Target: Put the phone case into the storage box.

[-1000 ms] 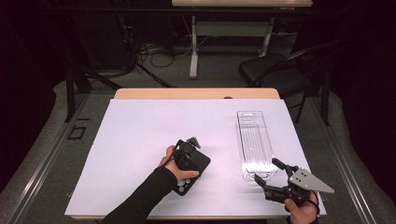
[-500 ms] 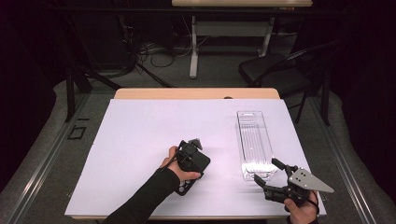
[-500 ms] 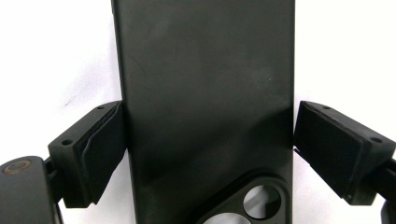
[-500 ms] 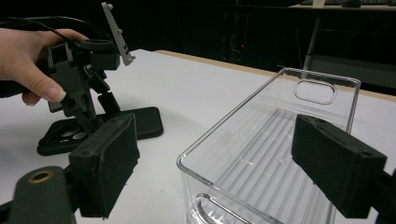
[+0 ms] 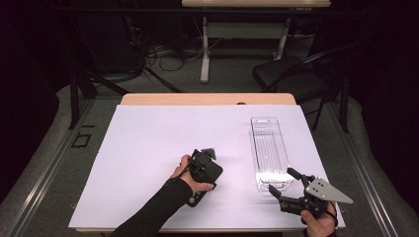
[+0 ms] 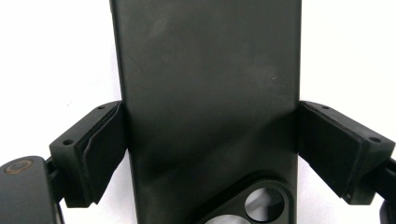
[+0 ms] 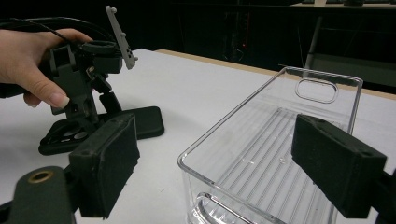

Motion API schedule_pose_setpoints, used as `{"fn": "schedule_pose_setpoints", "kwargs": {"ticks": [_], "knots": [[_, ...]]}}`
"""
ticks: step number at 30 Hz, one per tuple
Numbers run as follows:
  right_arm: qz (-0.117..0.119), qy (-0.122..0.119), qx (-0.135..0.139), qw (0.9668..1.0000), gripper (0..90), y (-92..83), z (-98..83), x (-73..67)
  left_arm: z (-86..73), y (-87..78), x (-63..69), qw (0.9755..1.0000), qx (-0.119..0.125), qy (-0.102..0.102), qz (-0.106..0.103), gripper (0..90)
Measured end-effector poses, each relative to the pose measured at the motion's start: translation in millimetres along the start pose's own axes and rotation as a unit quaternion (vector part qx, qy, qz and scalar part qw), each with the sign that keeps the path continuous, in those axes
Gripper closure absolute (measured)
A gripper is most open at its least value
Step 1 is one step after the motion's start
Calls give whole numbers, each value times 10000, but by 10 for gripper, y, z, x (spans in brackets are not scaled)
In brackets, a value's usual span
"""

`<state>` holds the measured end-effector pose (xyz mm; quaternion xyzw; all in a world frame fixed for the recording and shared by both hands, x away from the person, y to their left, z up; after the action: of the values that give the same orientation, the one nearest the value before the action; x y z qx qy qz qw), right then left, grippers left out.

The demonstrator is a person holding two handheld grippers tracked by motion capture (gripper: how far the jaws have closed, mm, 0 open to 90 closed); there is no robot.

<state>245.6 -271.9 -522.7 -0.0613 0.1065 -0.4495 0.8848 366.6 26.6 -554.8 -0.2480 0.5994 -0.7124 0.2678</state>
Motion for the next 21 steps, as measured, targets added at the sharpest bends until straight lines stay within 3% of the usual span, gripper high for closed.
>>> {"fn": "schedule_pose_setpoints", "kwargs": {"ticks": [21], "knots": [[12, -11, -30, 10000, 140, 5, -6, 5, 15, -3, 21, 9999, -76, -79, 62, 123]]}}
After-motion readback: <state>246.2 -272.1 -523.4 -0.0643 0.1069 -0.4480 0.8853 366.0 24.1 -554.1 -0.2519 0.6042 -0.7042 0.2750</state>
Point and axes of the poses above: each handheld gripper's, and its own axes: y roughly forward along the jaws, z roughly out of its top, x roughly to its right, the point moved 2 cm from there along y, roughly forward along the jaws, and after that the axes turned 6 degrees about y, right-handed, at the moved point
